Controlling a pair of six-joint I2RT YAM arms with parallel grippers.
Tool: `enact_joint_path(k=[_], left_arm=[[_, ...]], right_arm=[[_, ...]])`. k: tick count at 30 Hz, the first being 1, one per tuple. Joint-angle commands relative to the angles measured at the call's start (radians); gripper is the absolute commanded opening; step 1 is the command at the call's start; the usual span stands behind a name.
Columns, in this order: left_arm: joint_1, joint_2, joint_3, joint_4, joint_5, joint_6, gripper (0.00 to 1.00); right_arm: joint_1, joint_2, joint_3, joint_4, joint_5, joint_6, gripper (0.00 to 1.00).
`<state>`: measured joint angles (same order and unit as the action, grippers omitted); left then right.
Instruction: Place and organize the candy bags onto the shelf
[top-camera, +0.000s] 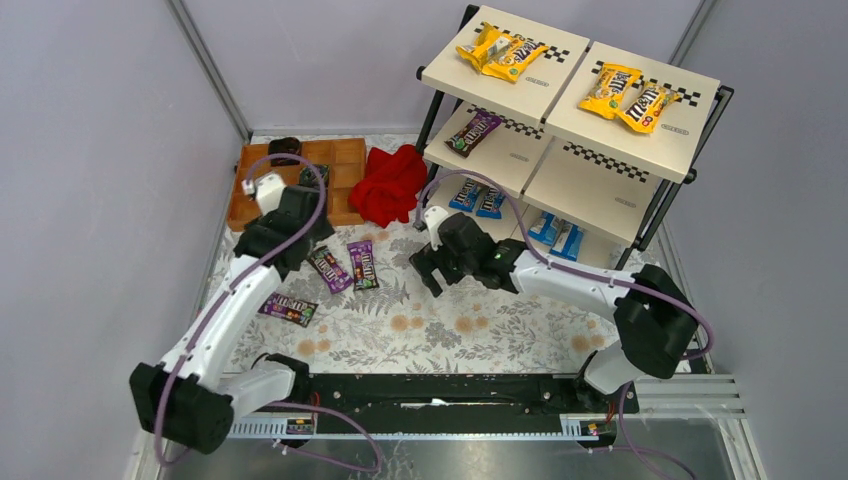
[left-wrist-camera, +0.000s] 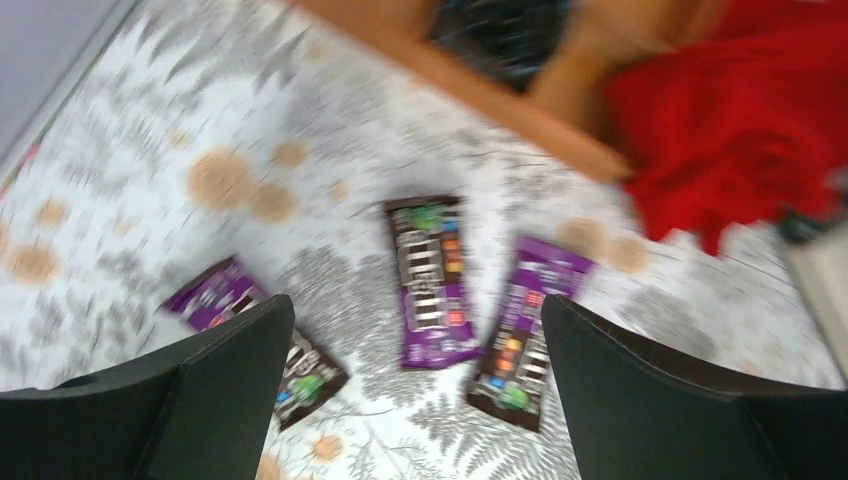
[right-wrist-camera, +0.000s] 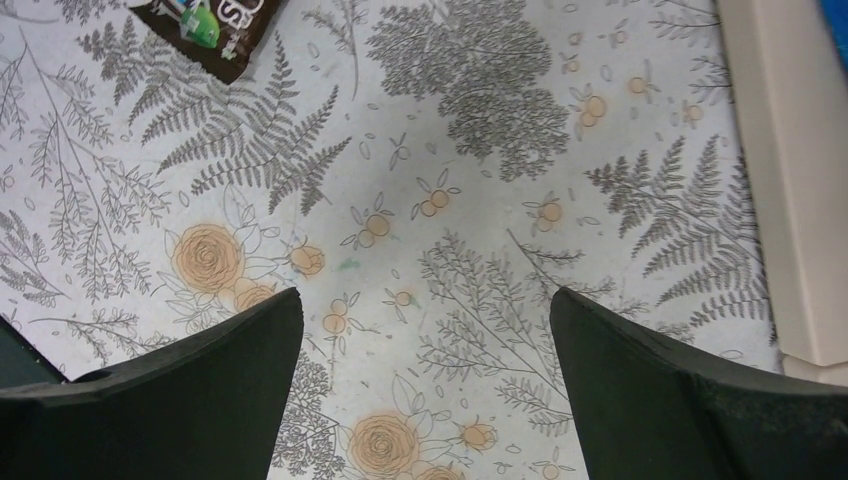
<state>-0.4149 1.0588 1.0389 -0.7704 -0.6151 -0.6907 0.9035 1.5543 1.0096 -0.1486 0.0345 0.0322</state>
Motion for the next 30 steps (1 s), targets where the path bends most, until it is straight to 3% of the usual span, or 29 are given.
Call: enact_joint_path(k=[1, 6, 9, 11, 18, 26, 30], left_arm=[[0.244, 0.039, -0.083, -0.155, 0.135, -0.237, 0.99], [0.555, 0.084, -0.248, -0.077, 0.355, -0.321, 0.98], [0.719, 0.109, -0.300, -0.018, 0.381, -0.317, 0.97], [0.772, 0.108, -0.326, 0.004, 0.360, -0.326, 0.97], [0.791, 0.217, -0.379, 0.127, 0.405, -0.311, 0.99], [0.754, 0.236, -0.467, 0.233, 0.522, -0.295, 0.76], [0.626, 0.232, -0.506, 0.233, 0.525, -0.336, 0.70]], right_arm=[[-0.041, -0.044, -0.014, 0.025, 0.002, -0.007, 1.00], [-0.060, -0.056, -0.032, 0.019, -0.099, 0.014, 1.00], [-0.061, -0.065, -0.049, 0.035, -0.156, 0.031, 1.00], [-0.060, -0.068, -0.051, 0.031, -0.173, 0.042, 1.00], [-0.059, -0.068, -0.048, 0.011, -0.175, 0.036, 1.00], [-0.060, -0.036, -0.017, -0.011, -0.174, 0.039, 1.00], [-0.060, -0.014, -0.002, -0.025, -0.194, 0.047, 1.00]])
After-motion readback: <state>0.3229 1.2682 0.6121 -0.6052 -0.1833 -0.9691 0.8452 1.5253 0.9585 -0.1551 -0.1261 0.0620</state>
